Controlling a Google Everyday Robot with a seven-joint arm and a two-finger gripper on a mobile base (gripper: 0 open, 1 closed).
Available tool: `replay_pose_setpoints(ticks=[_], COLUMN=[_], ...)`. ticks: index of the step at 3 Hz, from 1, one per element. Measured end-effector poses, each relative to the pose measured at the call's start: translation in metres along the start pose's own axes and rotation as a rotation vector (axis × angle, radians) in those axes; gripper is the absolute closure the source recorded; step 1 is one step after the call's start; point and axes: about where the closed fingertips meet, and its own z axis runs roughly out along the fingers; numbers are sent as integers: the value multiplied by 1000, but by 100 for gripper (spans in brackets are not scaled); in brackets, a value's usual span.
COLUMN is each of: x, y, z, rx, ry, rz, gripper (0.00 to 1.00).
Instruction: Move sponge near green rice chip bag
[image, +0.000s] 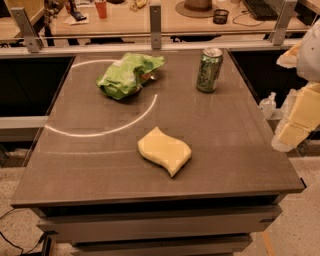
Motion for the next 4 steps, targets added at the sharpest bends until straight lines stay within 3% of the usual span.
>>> replay_pose_setpoints(ticks=[2,3,4], x=[-39,-61,-70], y=[77,105,97], z=[-2,28,63], rx=[23,79,122], ry=[-115,-147,-210], rz=[283,311,338], gripper=[0,0,0])
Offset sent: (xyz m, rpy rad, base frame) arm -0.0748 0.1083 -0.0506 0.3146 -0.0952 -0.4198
